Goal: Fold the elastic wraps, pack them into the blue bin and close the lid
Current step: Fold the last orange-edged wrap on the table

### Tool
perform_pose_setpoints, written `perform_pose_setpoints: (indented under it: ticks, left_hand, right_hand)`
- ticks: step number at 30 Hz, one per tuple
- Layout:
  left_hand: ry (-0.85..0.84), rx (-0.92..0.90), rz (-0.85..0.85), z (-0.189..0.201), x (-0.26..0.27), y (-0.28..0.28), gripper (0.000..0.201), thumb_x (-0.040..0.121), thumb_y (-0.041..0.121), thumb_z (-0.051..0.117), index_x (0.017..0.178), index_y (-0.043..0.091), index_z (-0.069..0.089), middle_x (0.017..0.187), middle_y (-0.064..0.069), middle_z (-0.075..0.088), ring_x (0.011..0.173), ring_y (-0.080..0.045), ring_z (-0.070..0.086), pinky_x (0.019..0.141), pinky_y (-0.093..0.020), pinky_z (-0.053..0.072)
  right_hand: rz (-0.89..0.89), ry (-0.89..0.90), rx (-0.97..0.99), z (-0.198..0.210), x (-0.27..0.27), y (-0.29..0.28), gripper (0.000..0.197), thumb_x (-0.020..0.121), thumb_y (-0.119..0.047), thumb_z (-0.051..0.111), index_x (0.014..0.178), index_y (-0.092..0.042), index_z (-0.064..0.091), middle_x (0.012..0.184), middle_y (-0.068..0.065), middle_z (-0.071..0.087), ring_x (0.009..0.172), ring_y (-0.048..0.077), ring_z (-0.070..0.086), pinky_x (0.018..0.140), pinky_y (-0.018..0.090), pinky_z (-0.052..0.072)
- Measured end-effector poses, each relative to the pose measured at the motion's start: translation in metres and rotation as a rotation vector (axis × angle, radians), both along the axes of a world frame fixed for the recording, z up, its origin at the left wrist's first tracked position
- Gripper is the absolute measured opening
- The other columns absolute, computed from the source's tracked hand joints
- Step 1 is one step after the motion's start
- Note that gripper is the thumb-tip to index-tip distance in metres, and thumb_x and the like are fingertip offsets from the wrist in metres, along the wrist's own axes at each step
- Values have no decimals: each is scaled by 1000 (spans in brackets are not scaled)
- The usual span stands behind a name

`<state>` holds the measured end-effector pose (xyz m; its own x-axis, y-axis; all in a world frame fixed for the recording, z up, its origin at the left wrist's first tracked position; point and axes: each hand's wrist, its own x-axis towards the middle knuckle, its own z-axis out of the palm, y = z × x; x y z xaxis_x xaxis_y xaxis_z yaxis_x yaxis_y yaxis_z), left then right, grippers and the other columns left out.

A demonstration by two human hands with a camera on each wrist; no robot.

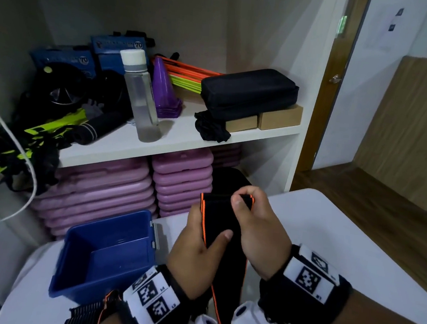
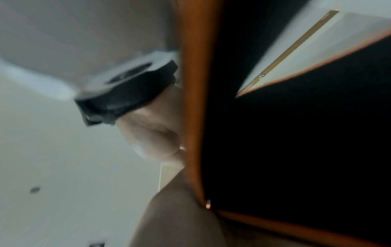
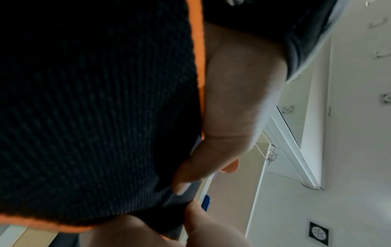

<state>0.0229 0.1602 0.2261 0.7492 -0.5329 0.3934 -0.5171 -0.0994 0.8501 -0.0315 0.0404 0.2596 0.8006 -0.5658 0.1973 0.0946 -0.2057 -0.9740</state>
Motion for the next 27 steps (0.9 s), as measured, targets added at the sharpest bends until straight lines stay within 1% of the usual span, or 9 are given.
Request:
perform_pose_setpoints:
  ticks: [2, 5, 9, 12, 14, 17, 21, 24, 27]
  left_hand:
    - [8, 11, -7, -7, 5, 2, 39, 88, 21, 64, 119, 37, 47, 104, 29, 62, 94, 6, 62, 77, -10, 46]
    - [24, 94, -73, -10, 17, 8, 31, 87, 32, 57, 117, 33, 52, 98, 20, 66, 92, 2, 64, 79, -21, 50]
    - [20, 201, -115, -11, 19, 0, 28, 90, 36, 60, 117, 35, 53, 96, 15, 67, 90, 2, 64, 80, -28, 52]
    - [143, 103, -47, -20, 21, -13, 28, 75, 51, 65, 99, 37, 58, 88, 7, 71, 85, -12, 67, 81, -43, 54]
    - [225, 82, -36, -34, 21, -21, 32, 68, 52, 71, 92, 37, 57, 86, 2, 72, 83, -20, 68, 81, -48, 54]
    - [304, 190, -76, -58, 22, -26, 37, 61, 45, 79, 90, 35, 59, 85, 2, 72, 81, -17, 69, 79, -39, 55]
    - [377, 448, -104, -97, 24, -28, 30, 63, 37, 80, 88, 33, 65, 78, 9, 71, 72, -6, 66, 70, -24, 50]
    - [434, 566, -42, -123, 24, -38, 20, 71, 23, 81, 84, 18, 66, 73, 1, 69, 66, -7, 62, 68, -26, 49]
    - [479, 651, 33, -148, 28, -49, 16, 73, 18, 79, 78, 21, 64, 68, 5, 69, 66, -10, 65, 72, -31, 53]
  right_hand:
    - [66, -1, -87, 0, -2, -3, 9, 94, -29, 59, 94, -24, 52, 83, -3, 62, 79, 7, 60, 80, 32, 50]
    - [256, 102, -376, 4, -7, -16, 25, 81, -33, 71, 90, -23, 49, 77, -1, 64, 69, 9, 60, 67, 28, 49]
    - [407, 255, -612, 5, -4, -32, 14, 88, -33, 63, 100, -28, 58, 86, -10, 66, 80, 3, 63, 74, 27, 53]
    - [316, 178, -620, 3, -2, -46, 7, 91, -30, 62, 91, -33, 55, 79, -14, 64, 78, -2, 60, 70, 18, 46]
    - [206, 160, -588, -1, 1, -64, 12, 91, -33, 61, 102, -27, 58, 90, -13, 65, 85, -1, 61, 78, 23, 48]
    - [70, 224, -494, -6, 5, -107, 31, 94, -37, 57, 119, -19, 58, 106, -1, 67, 99, 15, 62, 87, 34, 48]
    - [-41, 336, -347, -32, 4, -179, 19, 97, -34, 53, 106, -18, 56, 96, 0, 63, 92, 21, 58, 80, 32, 41]
    - [-65, 537, -293, -85, 1, -229, 21, 99, -36, 50, 102, -15, 53, 95, 5, 59, 91, 26, 55, 80, 33, 38]
    - [-101, 711, -227, -146, -12, -270, 32, 98, -39, 49, 97, -7, 56, 90, 12, 60, 88, 32, 58, 74, 35, 37]
